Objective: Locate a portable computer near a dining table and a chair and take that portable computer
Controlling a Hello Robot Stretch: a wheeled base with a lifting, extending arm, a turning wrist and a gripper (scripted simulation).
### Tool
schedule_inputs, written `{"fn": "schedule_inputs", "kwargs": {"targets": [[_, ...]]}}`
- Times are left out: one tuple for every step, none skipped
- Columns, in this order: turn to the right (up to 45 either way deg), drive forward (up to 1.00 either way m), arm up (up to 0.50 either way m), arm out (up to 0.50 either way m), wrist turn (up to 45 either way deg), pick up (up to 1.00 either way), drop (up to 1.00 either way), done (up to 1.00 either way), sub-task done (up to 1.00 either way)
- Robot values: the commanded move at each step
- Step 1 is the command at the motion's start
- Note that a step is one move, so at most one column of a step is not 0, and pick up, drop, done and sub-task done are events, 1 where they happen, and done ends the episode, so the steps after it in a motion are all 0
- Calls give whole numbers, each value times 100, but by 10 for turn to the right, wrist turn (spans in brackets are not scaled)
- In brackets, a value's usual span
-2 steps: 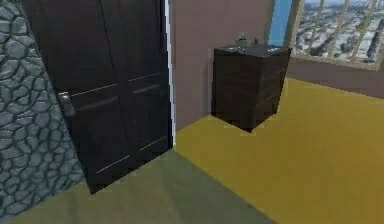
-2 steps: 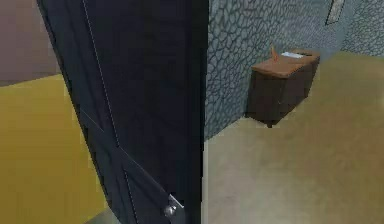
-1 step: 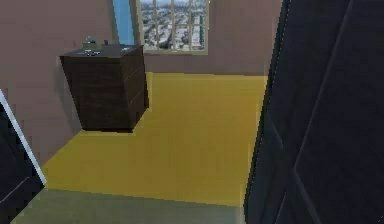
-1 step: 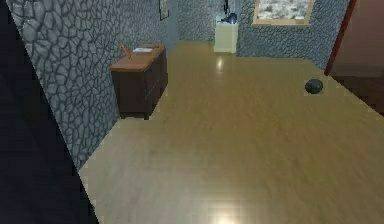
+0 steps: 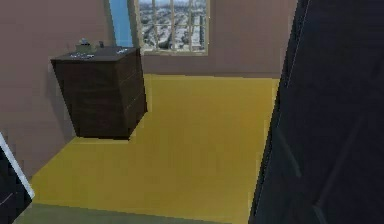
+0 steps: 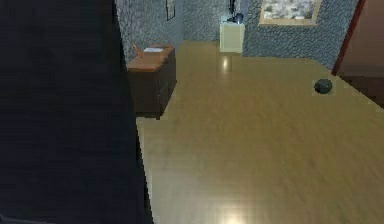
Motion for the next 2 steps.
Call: {"fn": "schedule_inputs", "kwargs": {"targets": [[-450, 0, 0, 0, 0, 0, 0, 0, 0], [-120, 0, 0, 0, 0, 0, 0, 0, 0]]}}
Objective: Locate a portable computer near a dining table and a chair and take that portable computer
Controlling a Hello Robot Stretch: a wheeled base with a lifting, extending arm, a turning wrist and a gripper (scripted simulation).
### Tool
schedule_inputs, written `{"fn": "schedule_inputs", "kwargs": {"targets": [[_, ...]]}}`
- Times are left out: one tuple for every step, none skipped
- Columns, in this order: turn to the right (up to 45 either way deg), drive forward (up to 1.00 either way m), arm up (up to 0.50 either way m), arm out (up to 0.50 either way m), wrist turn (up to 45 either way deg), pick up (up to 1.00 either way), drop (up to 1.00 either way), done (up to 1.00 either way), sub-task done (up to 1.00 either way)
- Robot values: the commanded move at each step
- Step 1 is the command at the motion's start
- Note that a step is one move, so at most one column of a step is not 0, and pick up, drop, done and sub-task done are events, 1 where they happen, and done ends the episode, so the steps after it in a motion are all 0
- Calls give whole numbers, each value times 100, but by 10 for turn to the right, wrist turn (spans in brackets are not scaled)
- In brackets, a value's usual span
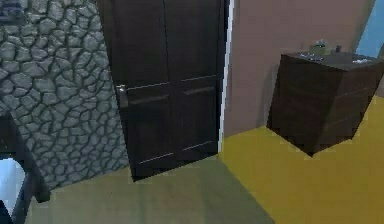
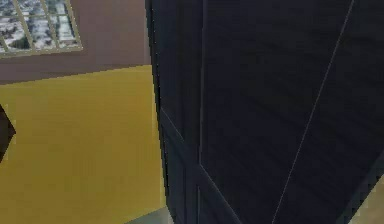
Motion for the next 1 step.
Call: {"fn": "schedule_inputs", "kwargs": {"targets": [[0, 25, 0, 0, 0, 0, 0, 0, 0]]}}
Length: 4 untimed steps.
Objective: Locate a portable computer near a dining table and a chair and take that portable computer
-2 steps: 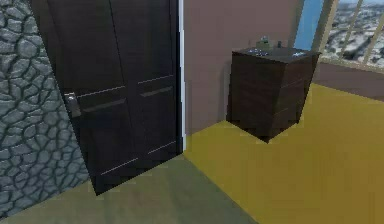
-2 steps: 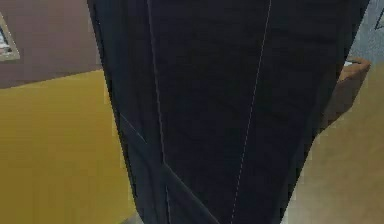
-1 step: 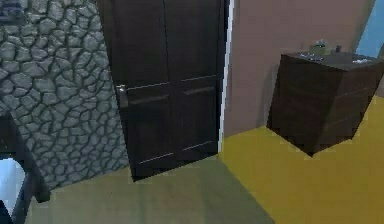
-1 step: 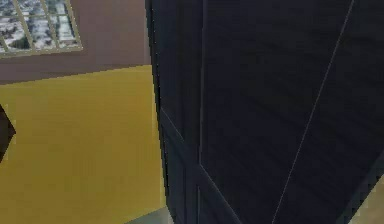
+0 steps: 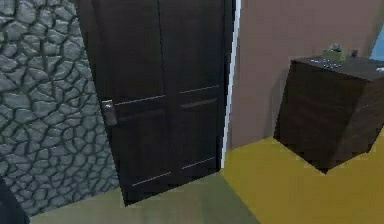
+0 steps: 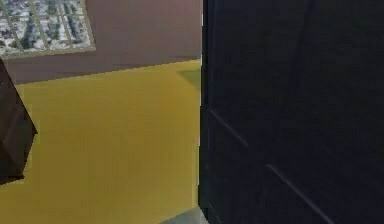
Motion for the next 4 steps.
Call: {"fn": "schedule_inputs", "kwargs": {"targets": [[450, 0, 0, 0, 0, 0, 0, 0, 0], [180, 0, 0, 0, 0, 0, 0, 0, 0], [0, 100, 0, 0, 0, 0, 0, 0, 0], [30, 0, 0, 0, 0, 0, 0, 0, 0]]}}
